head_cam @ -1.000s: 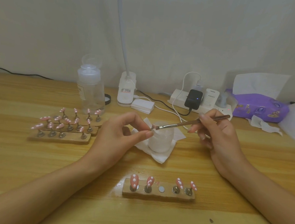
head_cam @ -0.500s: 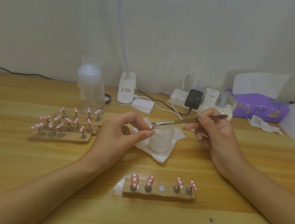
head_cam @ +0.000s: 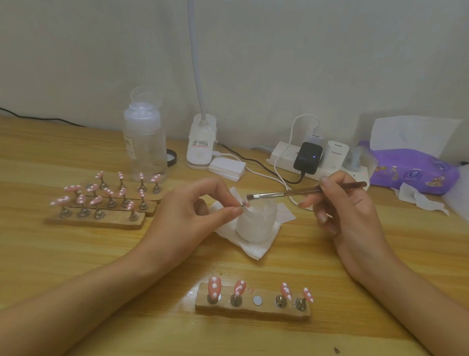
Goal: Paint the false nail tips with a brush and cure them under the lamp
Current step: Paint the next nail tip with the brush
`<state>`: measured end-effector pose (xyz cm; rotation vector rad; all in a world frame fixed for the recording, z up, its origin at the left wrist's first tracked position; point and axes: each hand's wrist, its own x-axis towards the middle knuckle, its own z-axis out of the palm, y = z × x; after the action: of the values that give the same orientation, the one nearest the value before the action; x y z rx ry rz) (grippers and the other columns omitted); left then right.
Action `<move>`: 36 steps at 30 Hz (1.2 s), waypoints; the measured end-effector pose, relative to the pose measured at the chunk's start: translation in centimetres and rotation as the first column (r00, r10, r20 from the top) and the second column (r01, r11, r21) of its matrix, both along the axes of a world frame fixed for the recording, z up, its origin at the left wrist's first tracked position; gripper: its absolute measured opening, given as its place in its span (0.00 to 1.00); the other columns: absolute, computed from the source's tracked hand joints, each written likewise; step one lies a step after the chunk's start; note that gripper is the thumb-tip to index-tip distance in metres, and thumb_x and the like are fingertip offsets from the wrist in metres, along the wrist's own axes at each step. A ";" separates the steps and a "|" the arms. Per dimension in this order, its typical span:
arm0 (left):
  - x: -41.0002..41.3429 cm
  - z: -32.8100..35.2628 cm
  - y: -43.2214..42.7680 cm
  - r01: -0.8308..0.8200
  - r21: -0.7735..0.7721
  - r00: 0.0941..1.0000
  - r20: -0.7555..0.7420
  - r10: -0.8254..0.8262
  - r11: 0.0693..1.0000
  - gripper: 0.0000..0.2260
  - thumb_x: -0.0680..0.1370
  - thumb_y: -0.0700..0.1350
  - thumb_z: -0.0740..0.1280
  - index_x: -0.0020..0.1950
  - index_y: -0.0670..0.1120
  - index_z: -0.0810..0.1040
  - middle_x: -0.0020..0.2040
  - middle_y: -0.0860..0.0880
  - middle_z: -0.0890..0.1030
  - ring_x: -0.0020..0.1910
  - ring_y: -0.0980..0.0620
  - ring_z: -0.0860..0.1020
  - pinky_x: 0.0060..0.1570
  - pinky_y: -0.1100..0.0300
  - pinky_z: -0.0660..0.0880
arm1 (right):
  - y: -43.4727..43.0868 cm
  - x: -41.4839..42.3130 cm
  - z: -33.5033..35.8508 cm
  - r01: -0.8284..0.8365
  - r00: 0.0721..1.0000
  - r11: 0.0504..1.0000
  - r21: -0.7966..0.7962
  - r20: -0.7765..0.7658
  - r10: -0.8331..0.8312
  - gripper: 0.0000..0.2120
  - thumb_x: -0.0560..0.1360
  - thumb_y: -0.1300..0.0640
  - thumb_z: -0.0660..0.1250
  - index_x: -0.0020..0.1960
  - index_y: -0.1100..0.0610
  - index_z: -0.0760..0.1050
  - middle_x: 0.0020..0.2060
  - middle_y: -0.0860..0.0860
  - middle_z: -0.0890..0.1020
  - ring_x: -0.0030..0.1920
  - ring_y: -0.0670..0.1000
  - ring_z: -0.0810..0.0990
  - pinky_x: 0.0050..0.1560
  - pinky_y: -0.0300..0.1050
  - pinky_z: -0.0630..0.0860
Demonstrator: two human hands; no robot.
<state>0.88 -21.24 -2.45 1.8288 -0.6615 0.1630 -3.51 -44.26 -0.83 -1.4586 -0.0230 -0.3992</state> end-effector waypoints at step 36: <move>0.0 -0.1 0.1 -0.052 0.033 0.998 0.043 0.050 0.998 0.04 0.73 0.48 0.74 0.39 0.53 0.81 0.24 0.57 0.67 0.27 0.58 0.65 0.31 0.67 0.64 | 0.2 0.0 0.1 -0.027 1.000 1.000 -0.005 0.008 0.027 0.10 0.71 0.46 0.68 0.38 0.50 0.71 0.34 0.54 0.84 0.25 0.45 0.69 0.24 0.32 0.64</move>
<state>0.85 -21.16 -2.50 1.8803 -0.6506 0.2255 -3.56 -44.05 -0.76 -1.4604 -0.0506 -0.3833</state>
